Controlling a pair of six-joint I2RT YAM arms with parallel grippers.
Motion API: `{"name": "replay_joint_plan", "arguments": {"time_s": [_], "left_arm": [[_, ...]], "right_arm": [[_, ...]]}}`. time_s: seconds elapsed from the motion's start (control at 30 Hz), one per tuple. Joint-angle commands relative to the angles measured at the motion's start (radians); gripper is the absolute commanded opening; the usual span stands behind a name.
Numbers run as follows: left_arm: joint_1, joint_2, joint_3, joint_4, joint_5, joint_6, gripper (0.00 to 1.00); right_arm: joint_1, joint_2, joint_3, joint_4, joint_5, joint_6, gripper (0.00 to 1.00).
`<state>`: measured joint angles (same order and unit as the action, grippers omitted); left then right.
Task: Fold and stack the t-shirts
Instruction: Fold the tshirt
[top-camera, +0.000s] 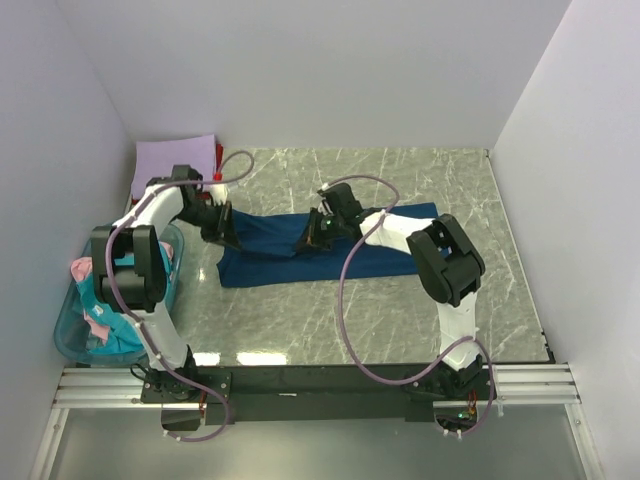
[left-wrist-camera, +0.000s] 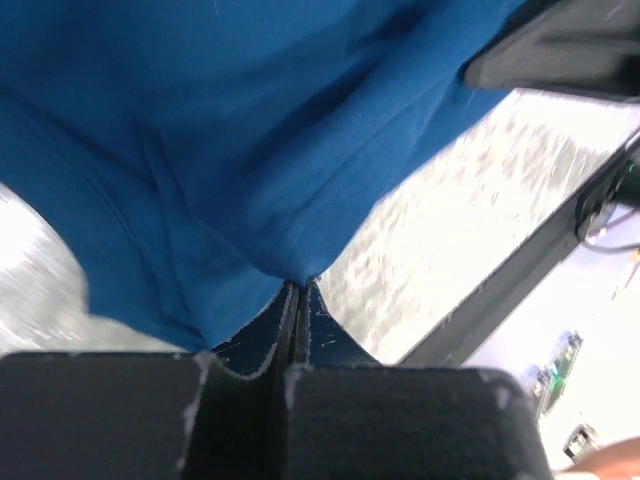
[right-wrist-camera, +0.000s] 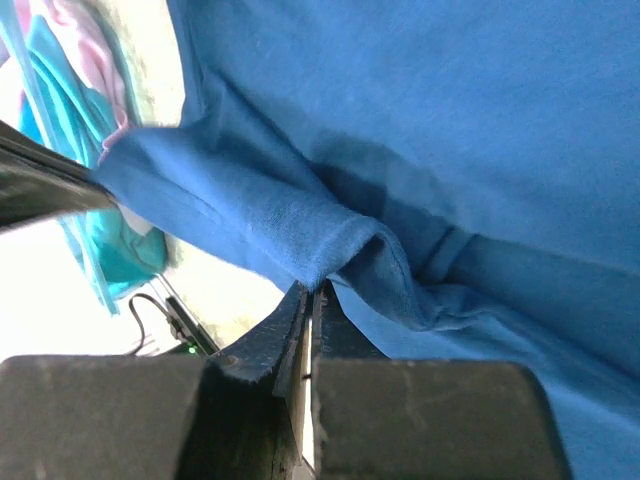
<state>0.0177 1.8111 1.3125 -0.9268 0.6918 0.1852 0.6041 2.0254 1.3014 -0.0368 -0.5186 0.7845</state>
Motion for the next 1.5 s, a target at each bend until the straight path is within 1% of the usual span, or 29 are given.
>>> {"name": "replay_joint_plan", "arguments": {"time_s": [0.0,0.17,0.27,0.5,0.73,0.93,1.23,1.47], "left_arm": [[-0.004,0.034,0.115,0.008,0.054,-0.026,0.01],[-0.004,0.122,0.243,0.028,0.055,-0.064,0.01],[-0.004,0.162,0.283,0.040,0.057,-0.082,0.01],[-0.002,0.201,0.309,0.134,0.071,-0.131,0.01],[-0.002,0.247,0.363,0.166,0.067,-0.173,0.01],[-0.007,0.254,0.363,0.164,0.071,-0.173,0.01],[-0.001,0.188,0.295,0.080,0.048,-0.115,0.01],[0.040,0.179,0.237,0.040,0.015,-0.081,0.01]], "right_arm": [[-0.026,-0.034,0.022,0.034,-0.034,0.004,0.00],[-0.047,0.010,0.056,0.069,-0.072,0.028,0.00],[-0.059,0.039,0.079,0.078,-0.086,0.042,0.00],[-0.079,0.079,0.099,0.101,-0.104,0.071,0.00],[-0.090,0.067,0.079,0.121,-0.103,0.081,0.00],[-0.093,0.064,0.072,0.127,-0.120,0.090,0.00],[-0.096,0.035,0.041,0.112,-0.150,0.099,0.00],[-0.096,0.030,0.024,0.054,-0.133,0.058,0.00]]}}
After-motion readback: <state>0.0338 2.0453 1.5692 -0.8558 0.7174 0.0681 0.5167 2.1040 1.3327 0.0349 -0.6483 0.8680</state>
